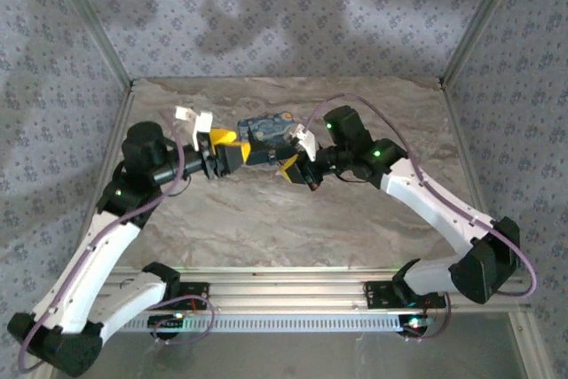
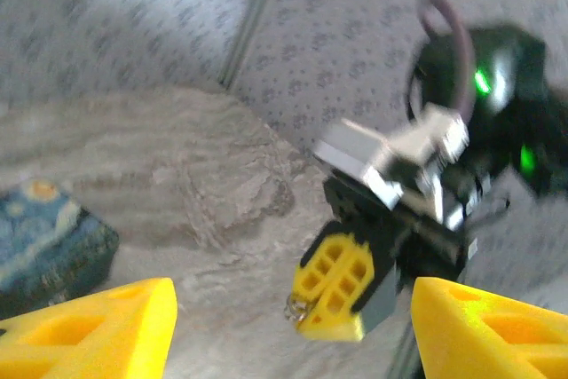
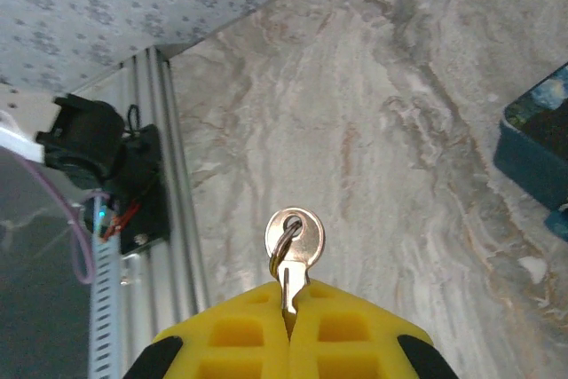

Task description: Unlock a padlock with a key

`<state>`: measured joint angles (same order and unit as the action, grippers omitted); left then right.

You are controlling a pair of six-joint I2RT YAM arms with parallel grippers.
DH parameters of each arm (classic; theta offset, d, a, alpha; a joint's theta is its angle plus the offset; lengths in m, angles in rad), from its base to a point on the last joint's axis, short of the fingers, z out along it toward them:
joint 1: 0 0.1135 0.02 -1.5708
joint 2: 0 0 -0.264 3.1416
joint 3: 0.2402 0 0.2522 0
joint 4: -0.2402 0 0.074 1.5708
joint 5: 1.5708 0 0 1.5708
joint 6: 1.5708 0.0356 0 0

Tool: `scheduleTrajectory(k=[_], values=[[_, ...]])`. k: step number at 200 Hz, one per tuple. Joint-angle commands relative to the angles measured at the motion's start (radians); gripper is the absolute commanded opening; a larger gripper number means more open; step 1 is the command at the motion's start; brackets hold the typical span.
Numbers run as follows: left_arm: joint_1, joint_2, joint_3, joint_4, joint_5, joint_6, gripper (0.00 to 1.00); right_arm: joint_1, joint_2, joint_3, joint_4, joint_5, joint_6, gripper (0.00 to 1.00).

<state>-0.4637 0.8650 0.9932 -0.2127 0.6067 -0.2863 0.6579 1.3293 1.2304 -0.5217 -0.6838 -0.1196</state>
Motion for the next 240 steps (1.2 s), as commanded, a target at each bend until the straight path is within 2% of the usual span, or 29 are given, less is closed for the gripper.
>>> scheduleTrajectory(k=[1,38,53,63,70,80,93,130,170,206,240], values=[[-0.104,-0.009,-0.032,-0.007,-0.086,0.38,0.69,-0.013,-0.031,0.061,-0.171,-0.081,0.011,0.0],[-0.259,0.084,-0.004,-0.107,-0.224,0.631,0.62,-0.039,-0.015,0.13,-0.349,-0.106,-0.029,0.0],[-0.318,0.105,-0.023,-0.079,-0.279,0.715,0.65,-0.035,-0.012,0.147,-0.384,-0.105,-0.029,0.0],[-0.324,0.124,-0.02,-0.115,-0.195,0.817,0.66,-0.03,-0.012,0.152,-0.399,-0.095,-0.026,0.0],[-0.329,0.138,-0.008,-0.18,-0.13,0.966,0.7,-0.025,-0.01,0.154,-0.411,-0.089,-0.023,0.0],[-0.35,0.158,0.003,-0.229,-0.143,1.062,0.72,-0.017,-0.009,0.161,-0.429,-0.081,-0.019,0.0],[-0.356,0.178,0.023,-0.259,-0.144,1.103,0.71,-0.008,-0.004,0.171,-0.452,-0.066,-0.018,0.0],[-0.383,0.167,0.022,-0.241,-0.174,1.199,0.52,0.014,-0.006,0.167,-0.472,-0.046,0.0,0.0],[-0.401,0.127,0.008,-0.176,-0.264,1.203,0.5,0.019,-0.007,0.152,-0.465,-0.056,0.021,0.0],[-0.442,0.099,-0.033,-0.074,-0.353,1.205,0.49,0.025,-0.002,0.15,-0.466,-0.014,0.048,0.0],[-0.481,0.126,-0.017,-0.042,-0.391,1.221,0.49,0.041,0.01,0.151,-0.463,-0.014,0.058,0.0]])
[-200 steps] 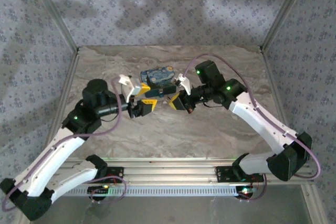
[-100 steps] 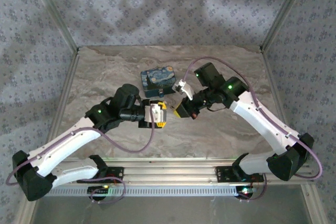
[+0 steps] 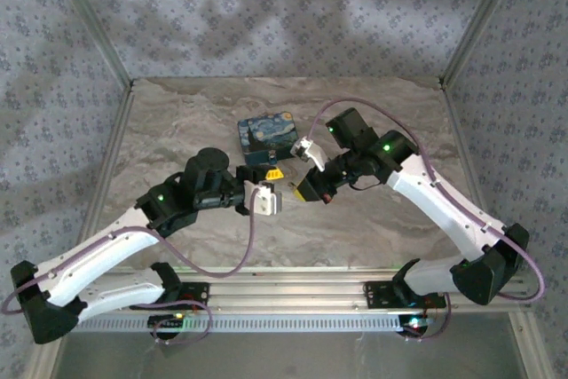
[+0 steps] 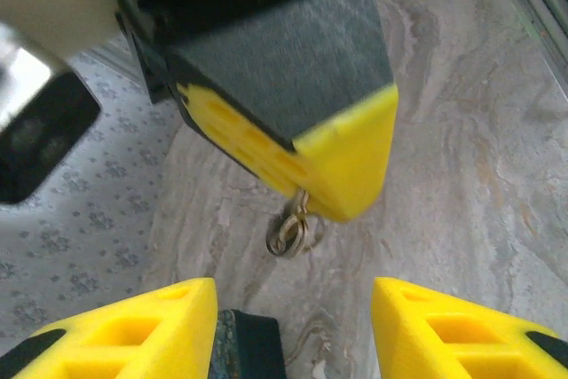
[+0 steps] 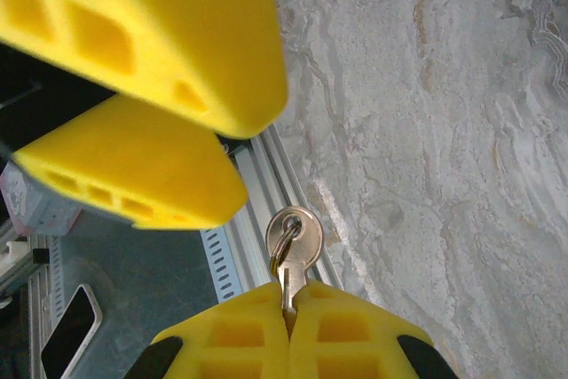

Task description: Unlock a padlock with a key

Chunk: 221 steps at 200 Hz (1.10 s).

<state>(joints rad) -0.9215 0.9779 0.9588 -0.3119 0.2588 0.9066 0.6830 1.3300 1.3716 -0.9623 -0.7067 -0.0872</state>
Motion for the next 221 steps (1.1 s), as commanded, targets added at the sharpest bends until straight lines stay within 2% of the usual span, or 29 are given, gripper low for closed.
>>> scheduleTrajectory(k=[1,37,78,119,166,184,199,210,221], values=[[-0.024,0.015,0.018,0.057,-0.043,0.028,0.49,0.017,0.009,0.009,-0.022,0.009,0.026,0.0],[-0.039,0.065,0.047,0.035,-0.043,0.044,0.48,0.03,0.016,0.008,-0.01,0.006,0.033,0.0],[-0.045,0.074,0.047,0.025,-0.059,0.053,0.41,0.032,0.02,0.005,-0.015,-0.008,0.035,0.0],[-0.047,0.068,0.056,0.003,-0.069,0.055,0.28,0.032,0.031,0.004,-0.018,-0.014,0.038,0.0],[-0.048,0.055,0.05,-0.026,-0.081,0.047,0.02,0.027,0.033,0.006,0.015,-0.014,0.054,0.0],[-0.05,0.042,0.038,-0.02,-0.105,0.035,0.0,0.021,0.032,0.01,0.026,-0.007,0.056,0.0],[-0.049,0.026,0.022,-0.007,-0.123,0.012,0.0,0.016,0.029,0.012,0.041,0.016,0.061,0.11],[-0.05,0.014,0.013,-0.001,-0.138,-0.021,0.0,0.01,0.017,0.008,0.065,0.049,0.07,0.32],[-0.05,0.005,0.007,-0.001,-0.16,-0.062,0.0,0.003,0.002,0.001,0.097,0.087,0.082,0.41]])
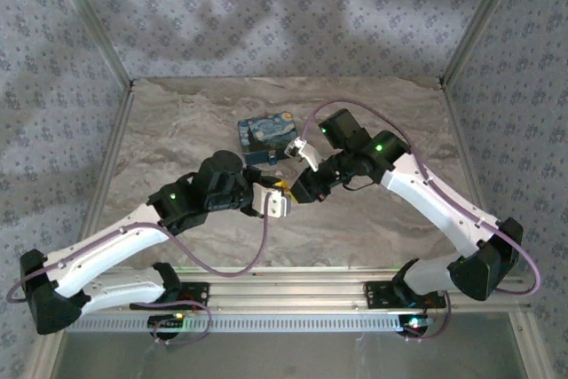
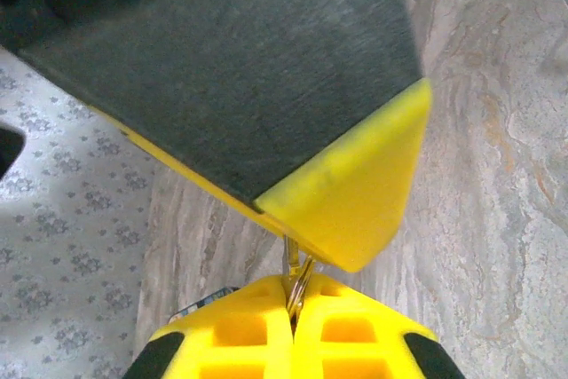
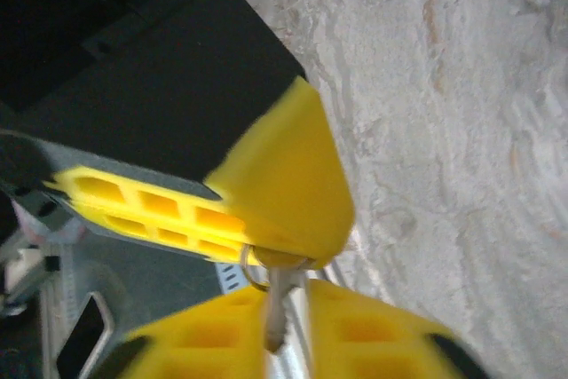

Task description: Unlock a padlock with a key

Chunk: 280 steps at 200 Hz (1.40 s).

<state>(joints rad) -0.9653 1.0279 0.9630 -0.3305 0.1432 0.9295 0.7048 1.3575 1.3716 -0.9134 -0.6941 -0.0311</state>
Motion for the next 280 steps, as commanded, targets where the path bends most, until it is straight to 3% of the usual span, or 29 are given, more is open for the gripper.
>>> scheduleTrajectory(k=[1,17,77,102,127,165,204,233,280], values=[[-0.006,-0.047,0.001,0.018,-0.046,-0.089,0.0,-0.019,-0.028,0.0,0.051,0.076,0.026,0.42],[-0.006,-0.061,-0.016,0.027,-0.085,-0.17,0.0,-0.031,-0.067,-0.022,0.108,0.147,0.052,0.56],[-0.003,-0.125,-0.129,0.153,-0.211,-0.555,0.0,-0.116,-0.338,-0.257,0.475,0.494,0.262,0.69],[0.028,-0.152,-0.194,0.226,-0.26,-0.792,0.0,-0.13,-0.391,-0.301,0.524,0.552,0.33,0.7],[0.122,-0.176,-0.249,0.268,-0.238,-1.084,0.0,-0.147,-0.38,-0.299,0.514,0.539,0.391,0.7],[0.293,-0.178,-0.313,0.361,-0.048,-1.411,0.0,-0.157,-0.333,-0.304,0.528,0.48,0.471,0.69],[0.392,-0.133,-0.33,0.485,0.149,-1.584,0.0,-0.156,-0.289,-0.319,0.584,0.416,0.537,0.68],[0.418,-0.058,-0.321,0.611,0.317,-1.653,0.0,-0.153,-0.258,-0.321,0.629,0.364,0.575,0.66],[0.415,0.07,-0.258,0.733,0.56,-1.622,0.01,-0.131,-0.217,-0.304,0.675,0.28,0.613,0.66]])
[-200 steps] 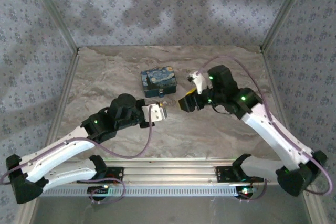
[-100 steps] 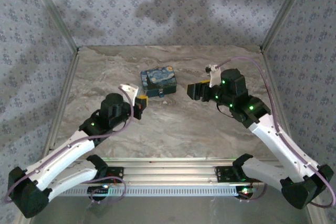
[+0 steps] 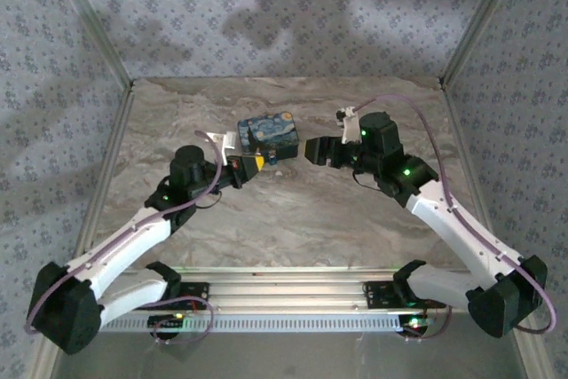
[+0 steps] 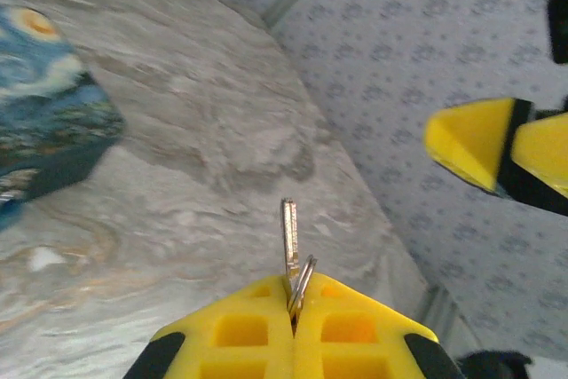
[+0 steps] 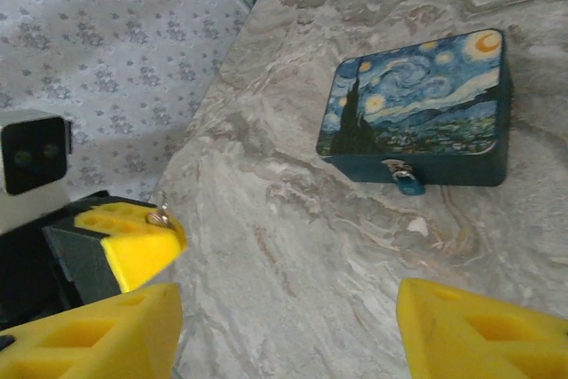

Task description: Unlock a padlock with a key

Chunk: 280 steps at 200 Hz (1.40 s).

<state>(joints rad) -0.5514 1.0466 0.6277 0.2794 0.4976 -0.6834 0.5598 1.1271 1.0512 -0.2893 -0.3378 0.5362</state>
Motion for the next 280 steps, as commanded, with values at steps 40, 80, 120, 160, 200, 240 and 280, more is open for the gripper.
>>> scheduleTrajectory(k=[40,80,120,160,200,240,280], values=[[-0.037,0.088,0.137,0.1,0.286,0.11,0.02,0.017,0.011,0.027,0.061,-0.121,0.085,0.63],[-0.081,0.111,0.219,-0.017,0.319,0.245,0.02,0.029,0.003,0.035,0.076,-0.178,0.074,0.5],[-0.087,0.141,0.246,-0.028,0.323,0.234,0.02,0.059,0.009,0.036,0.114,-0.22,0.053,0.46],[-0.101,0.142,0.253,-0.035,0.322,0.24,0.02,0.075,0.034,0.046,0.118,-0.232,0.035,0.44],[-0.103,0.135,0.263,-0.077,0.322,0.265,0.02,0.074,0.048,0.049,0.124,-0.237,0.03,0.39],[-0.104,0.129,0.269,-0.116,0.307,0.28,0.01,0.034,0.007,0.053,0.067,-0.186,0.016,0.37],[-0.102,0.137,0.273,-0.123,0.308,0.289,0.01,-0.019,-0.028,0.02,0.124,-0.277,0.038,0.41]])
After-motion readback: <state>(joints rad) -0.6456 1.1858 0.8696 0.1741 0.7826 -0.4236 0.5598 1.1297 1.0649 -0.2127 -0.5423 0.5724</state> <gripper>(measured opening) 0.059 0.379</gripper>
